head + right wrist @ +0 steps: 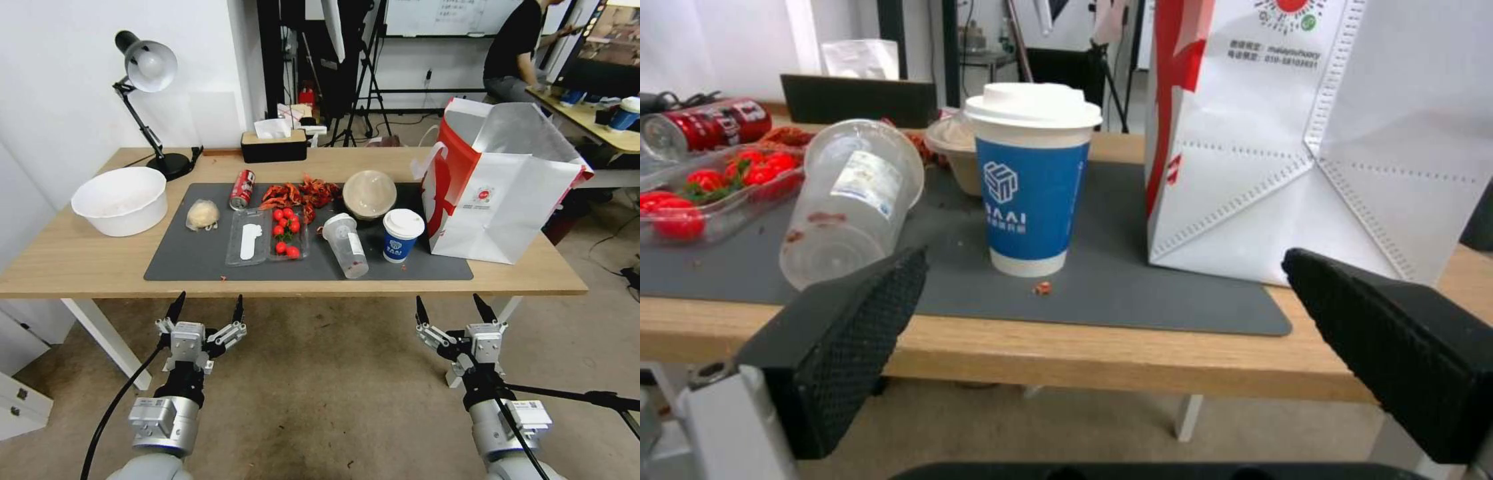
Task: Pick up the trash from the table and place it into the takeout bag.
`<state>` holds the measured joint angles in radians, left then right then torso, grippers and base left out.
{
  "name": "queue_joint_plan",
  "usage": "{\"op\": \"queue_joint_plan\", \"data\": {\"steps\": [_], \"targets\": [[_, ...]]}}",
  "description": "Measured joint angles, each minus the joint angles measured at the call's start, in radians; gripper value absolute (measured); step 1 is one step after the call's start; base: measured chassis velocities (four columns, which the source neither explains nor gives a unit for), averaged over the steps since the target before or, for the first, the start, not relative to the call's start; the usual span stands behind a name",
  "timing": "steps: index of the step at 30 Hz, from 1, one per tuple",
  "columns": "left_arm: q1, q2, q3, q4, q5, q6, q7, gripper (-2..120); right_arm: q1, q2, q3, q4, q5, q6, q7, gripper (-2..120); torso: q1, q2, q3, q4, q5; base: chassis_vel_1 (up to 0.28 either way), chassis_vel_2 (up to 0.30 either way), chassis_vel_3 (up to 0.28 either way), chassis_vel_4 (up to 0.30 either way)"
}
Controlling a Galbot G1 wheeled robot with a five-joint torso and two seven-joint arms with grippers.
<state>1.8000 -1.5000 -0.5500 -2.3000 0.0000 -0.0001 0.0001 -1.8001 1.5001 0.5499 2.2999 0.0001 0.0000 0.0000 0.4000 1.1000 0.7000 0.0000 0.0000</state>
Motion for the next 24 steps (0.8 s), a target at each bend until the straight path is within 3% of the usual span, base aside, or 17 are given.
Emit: {"op": "queue_joint_plan", "data": {"steps": [24], "targets": [[0.000,0.000,0.000,0.000,0.000,0.000,0.000,100,0.000,0.000,0.000,0.000,0.000,0.000,0.000,100,0.000,0.000,0.000,0.0000,0.0000,0.000,0.000,0.000,0.000]]}}
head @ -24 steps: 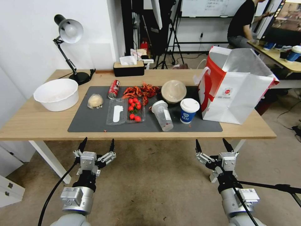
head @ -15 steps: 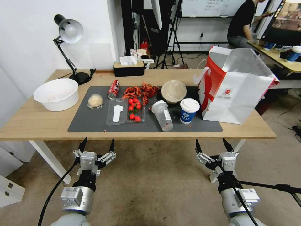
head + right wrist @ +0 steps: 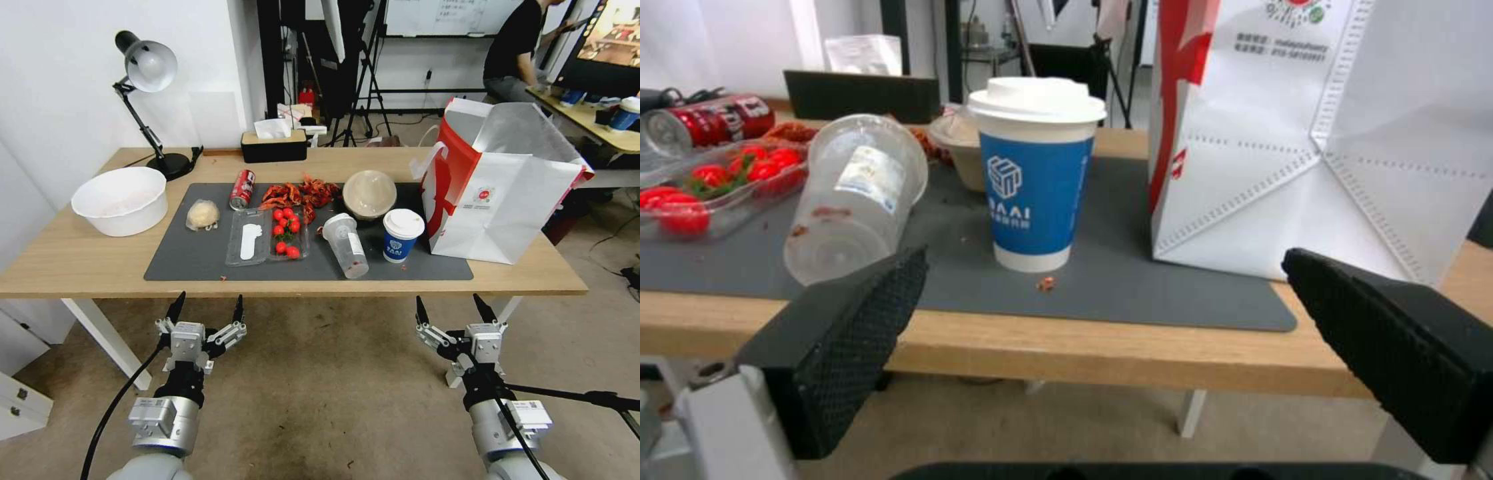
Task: Pick up the trash from the table and place it into the takeout bag.
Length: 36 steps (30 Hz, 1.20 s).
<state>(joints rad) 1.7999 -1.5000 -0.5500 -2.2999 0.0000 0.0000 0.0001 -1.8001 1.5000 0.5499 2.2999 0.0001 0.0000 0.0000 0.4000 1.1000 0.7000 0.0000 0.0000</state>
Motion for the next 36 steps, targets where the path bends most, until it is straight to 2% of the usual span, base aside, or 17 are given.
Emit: {"op": "queue_joint_plan", "data": {"steps": [9,11,12,13,15,16,19,20,23,36], "targets": [[0.000,0.004,0.002,-0.003,-0.010,0.015,-0.001,100,0.000,0.000,0.003,0.001,0.007,-0.016,-0.016,100,0.000,0.000,0.000,0.0000,-0.0001,0.000,0.000,0.000,0.000],[-0.002,0.030,0.022,-0.030,-0.060,0.092,-0.013,100,0.002,-0.002,0.031,0.010,0.055,-0.136,-0.139,100,0.000,0.000,0.000,-0.0003,0.0001,0.000,0.000,0.000,0.000],[-0.002,0.030,0.022,-0.030,-0.060,0.092,-0.013,100,0.002,-0.002,0.031,0.010,0.055,-0.136,-0.139,100,0.000,0.000,0.000,-0.0003,0.0001,0.000,0.000,0.000,0.000],[-0.002,0.022,0.013,-0.021,-0.038,0.058,-0.010,100,0.003,-0.003,0.045,0.014,0.077,-0.190,-0.195,100,0.000,0.000,0.000,0.0001,0.0000,0.000,0.000,0.000,0.000],[-0.003,0.041,0.027,-0.038,-0.078,0.119,-0.020,100,0.003,-0.003,0.053,0.024,0.089,-0.208,-0.215,100,0.000,0.000,0.000,0.0000,0.0001,0.000,0.000,0.000,0.000],[-0.003,0.041,0.027,-0.038,-0.078,0.119,-0.020,100,0.003,-0.003,0.053,0.024,0.089,-0.208,-0.215,100,0.000,0.000,0.000,0.0000,0.0001,0.000,0.000,0.000,0.000],[-0.008,0.088,0.065,-0.089,-0.180,0.274,-0.051,100,0.003,-0.003,0.060,0.033,0.092,-0.196,-0.214,100,0.000,0.000,0.000,0.0000,-0.0001,0.000,0.000,0.000,0.000],[-0.008,0.088,0.065,-0.089,-0.180,0.274,-0.051,100,0.003,-0.003,0.060,0.033,0.092,-0.196,-0.214,100,0.000,0.000,0.000,0.0000,-0.0001,0.000,0.000,0.000,0.000],[-0.009,0.115,0.086,-0.119,-0.237,0.359,-0.068,100,0.001,-0.004,0.062,0.035,0.092,-0.192,-0.213,100,0.000,0.000,0.000,-0.0001,0.0000,0.000,0.000,0.000,0.000],[-0.010,0.118,0.086,-0.122,-0.244,0.364,-0.072,100,0.002,-0.007,0.064,0.039,0.092,-0.183,-0.208,100,0.000,0.000,0.000,0.0000,0.0000,0.000,0.000,0.000,0.000]]}}
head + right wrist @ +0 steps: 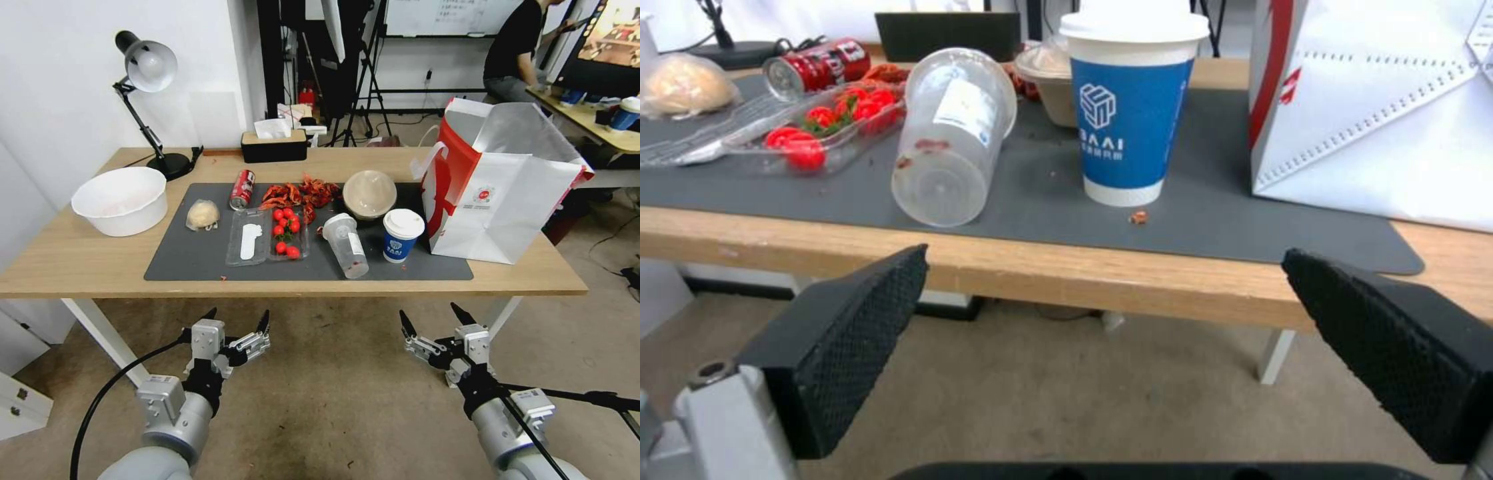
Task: Pick up the trash from the table and place it into the takeout bag.
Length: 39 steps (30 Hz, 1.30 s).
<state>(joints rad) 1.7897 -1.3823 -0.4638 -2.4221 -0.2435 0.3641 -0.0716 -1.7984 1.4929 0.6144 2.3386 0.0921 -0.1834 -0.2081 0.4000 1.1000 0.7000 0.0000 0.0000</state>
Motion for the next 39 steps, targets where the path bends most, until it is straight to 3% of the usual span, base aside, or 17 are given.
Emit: {"op": "queue_joint_plan", "data": {"steps": [9,20,28,39], "targets": [[-0.009,0.006,0.000,0.009,-0.001,-0.008,-0.002,100,0.036,-0.027,0.024,-0.029,0.001,0.085,-0.005,100,0.000,0.000,0.000,-0.0002,0.0001,0.000,0.000,0.000,0.000],[-0.011,0.001,0.000,0.017,0.001,-0.014,-0.005,100,0.241,-0.180,0.050,-0.152,0.112,0.228,-0.030,100,0.000,0.000,0.000,0.0000,0.0001,0.000,0.000,0.000,0.000],[-0.009,-0.006,0.000,0.019,0.008,-0.018,-0.006,100,0.378,-0.291,0.016,-0.232,0.221,0.180,-0.001,100,0.000,0.000,0.000,0.0000,0.0001,0.000,0.000,0.000,0.000],[-0.006,-0.015,-0.003,0.025,0.012,-0.025,-0.007,100,0.531,-0.352,-0.045,-0.360,0.329,0.179,-0.022,100,0.000,0.000,0.000,0.0000,0.0001,0.000,0.000,0.000,0.000]]}}
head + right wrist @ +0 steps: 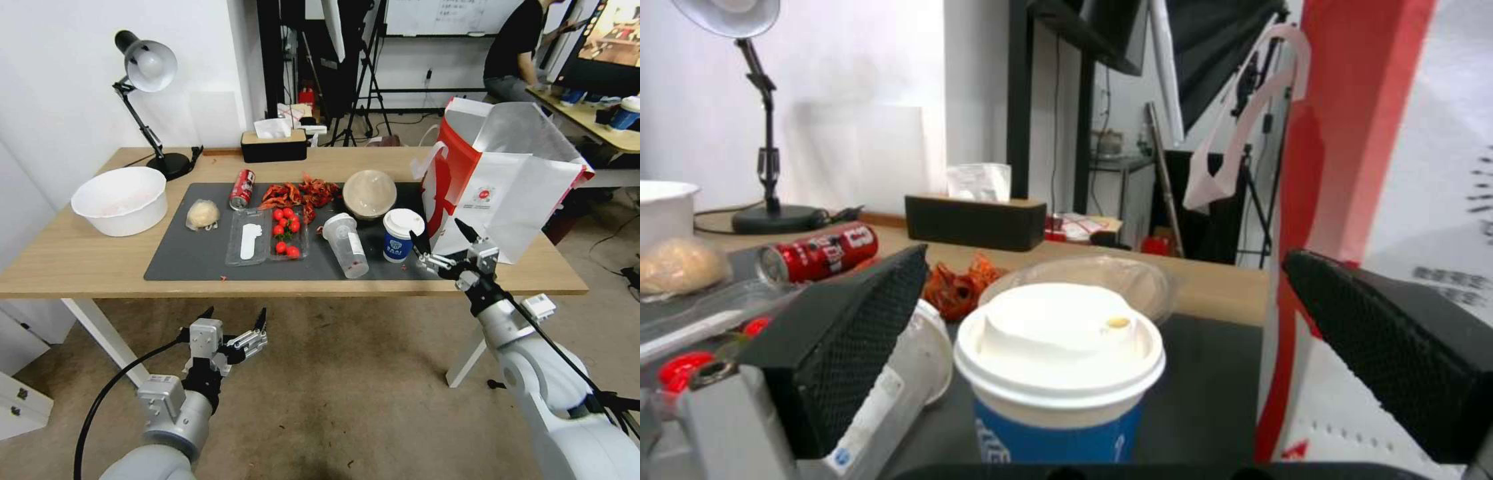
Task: Pick up the trash from the table and place it into the takeout bag.
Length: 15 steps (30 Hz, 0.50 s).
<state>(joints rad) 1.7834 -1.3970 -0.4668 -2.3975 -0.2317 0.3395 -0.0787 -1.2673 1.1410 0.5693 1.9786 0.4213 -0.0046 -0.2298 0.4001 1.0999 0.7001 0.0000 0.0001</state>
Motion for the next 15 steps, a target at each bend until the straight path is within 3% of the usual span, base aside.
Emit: {"op": "queue_joint_plan", "data": {"steps": [15], "targets": [[0.001,-0.008,0.004,0.008,0.009,-0.006,-0.003,100,0.099,-0.033,-0.043,-0.079,0.047,-0.074,-0.064,100,0.000,0.000,0.000,0.0000,-0.0001,0.000,0.000,0.000,0.000]]}}
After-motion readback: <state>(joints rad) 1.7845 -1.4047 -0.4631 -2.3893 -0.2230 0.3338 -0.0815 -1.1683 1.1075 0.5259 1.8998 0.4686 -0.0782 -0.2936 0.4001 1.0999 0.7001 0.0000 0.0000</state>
